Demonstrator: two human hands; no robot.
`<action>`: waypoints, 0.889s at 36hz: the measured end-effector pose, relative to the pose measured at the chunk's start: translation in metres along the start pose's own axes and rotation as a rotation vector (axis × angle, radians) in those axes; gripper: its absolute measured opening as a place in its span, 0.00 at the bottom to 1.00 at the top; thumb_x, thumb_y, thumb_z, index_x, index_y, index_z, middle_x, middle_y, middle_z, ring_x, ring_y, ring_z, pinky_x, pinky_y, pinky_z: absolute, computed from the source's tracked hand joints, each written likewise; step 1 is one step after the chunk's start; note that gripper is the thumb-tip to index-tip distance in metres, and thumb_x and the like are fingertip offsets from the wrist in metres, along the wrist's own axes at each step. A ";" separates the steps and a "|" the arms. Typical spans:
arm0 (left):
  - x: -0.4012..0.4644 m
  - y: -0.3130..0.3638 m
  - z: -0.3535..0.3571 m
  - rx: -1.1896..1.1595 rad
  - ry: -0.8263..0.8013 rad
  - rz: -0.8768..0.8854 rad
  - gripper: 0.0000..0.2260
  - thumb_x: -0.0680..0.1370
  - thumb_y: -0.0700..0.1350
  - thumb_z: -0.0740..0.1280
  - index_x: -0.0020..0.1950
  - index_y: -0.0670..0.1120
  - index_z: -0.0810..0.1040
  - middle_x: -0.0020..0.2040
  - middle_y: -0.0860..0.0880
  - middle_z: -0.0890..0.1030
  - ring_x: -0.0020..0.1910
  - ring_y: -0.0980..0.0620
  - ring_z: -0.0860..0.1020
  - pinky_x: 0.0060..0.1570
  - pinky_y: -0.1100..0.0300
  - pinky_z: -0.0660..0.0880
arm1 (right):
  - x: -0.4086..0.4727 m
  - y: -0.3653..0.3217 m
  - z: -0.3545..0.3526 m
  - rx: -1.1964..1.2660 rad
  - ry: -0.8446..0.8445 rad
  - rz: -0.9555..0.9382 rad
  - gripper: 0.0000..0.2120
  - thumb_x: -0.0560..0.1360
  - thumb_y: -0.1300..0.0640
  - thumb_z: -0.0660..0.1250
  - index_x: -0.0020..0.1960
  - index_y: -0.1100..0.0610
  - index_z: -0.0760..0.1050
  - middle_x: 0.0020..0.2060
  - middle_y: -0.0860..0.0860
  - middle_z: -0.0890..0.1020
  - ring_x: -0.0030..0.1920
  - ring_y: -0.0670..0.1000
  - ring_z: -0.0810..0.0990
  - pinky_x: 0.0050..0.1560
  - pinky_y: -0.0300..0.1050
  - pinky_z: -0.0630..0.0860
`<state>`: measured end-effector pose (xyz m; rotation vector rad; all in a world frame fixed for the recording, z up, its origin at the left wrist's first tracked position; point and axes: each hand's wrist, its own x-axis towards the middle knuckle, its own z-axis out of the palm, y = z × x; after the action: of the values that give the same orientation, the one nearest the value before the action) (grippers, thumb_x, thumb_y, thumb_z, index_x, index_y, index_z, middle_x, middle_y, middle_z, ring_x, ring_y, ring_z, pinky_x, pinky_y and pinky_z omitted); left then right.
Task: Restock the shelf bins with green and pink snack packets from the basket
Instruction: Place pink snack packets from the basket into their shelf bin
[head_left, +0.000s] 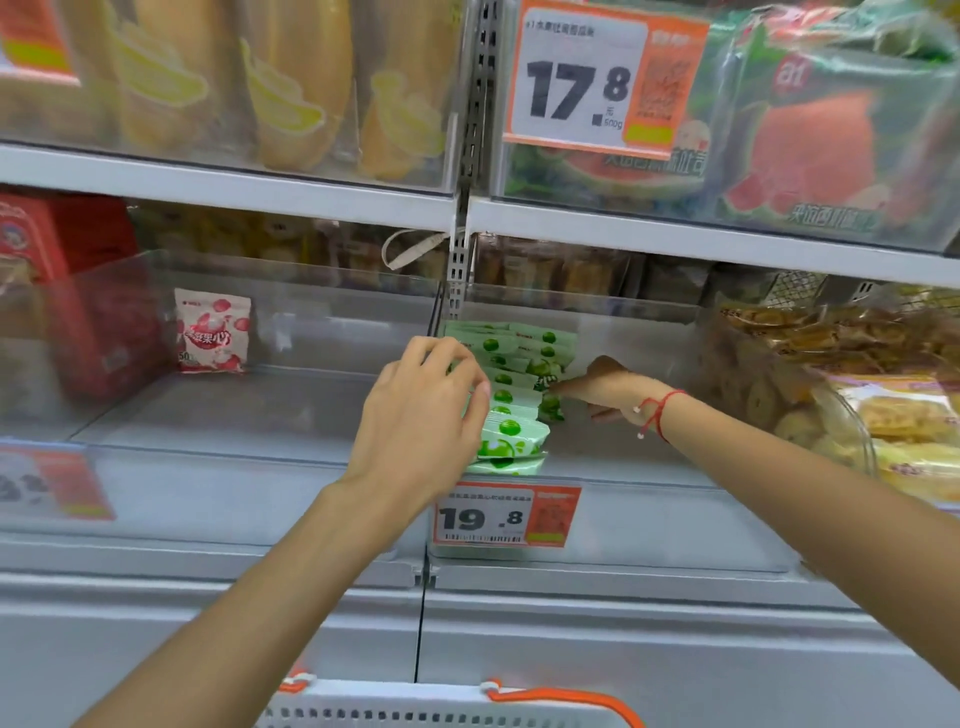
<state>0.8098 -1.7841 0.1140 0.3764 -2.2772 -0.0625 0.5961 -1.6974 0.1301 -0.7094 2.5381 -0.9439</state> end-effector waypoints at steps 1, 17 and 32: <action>0.001 0.000 -0.001 -0.009 -0.009 -0.003 0.10 0.81 0.47 0.60 0.49 0.46 0.80 0.51 0.52 0.77 0.55 0.50 0.71 0.46 0.55 0.72 | -0.008 0.001 -0.002 -0.004 0.028 -0.030 0.26 0.74 0.51 0.70 0.66 0.63 0.65 0.56 0.56 0.73 0.59 0.56 0.75 0.59 0.51 0.76; -0.110 0.055 -0.048 -0.340 0.099 -0.134 0.09 0.78 0.52 0.58 0.49 0.53 0.77 0.42 0.63 0.74 0.42 0.61 0.72 0.36 0.66 0.68 | -0.212 0.045 0.037 0.133 0.172 -0.621 0.08 0.72 0.63 0.69 0.45 0.51 0.75 0.36 0.45 0.78 0.35 0.43 0.75 0.34 0.30 0.69; -0.346 0.007 0.029 0.115 -1.125 -0.288 0.25 0.82 0.51 0.56 0.78 0.53 0.53 0.78 0.47 0.40 0.78 0.45 0.43 0.73 0.48 0.42 | -0.232 0.194 0.253 -0.338 -0.642 -0.057 0.32 0.79 0.44 0.60 0.76 0.58 0.55 0.74 0.55 0.62 0.72 0.56 0.63 0.69 0.47 0.64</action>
<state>1.0039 -1.6796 -0.1544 0.8930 -3.3104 -0.3702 0.8405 -1.5693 -0.1517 -0.9933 2.1088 -0.2259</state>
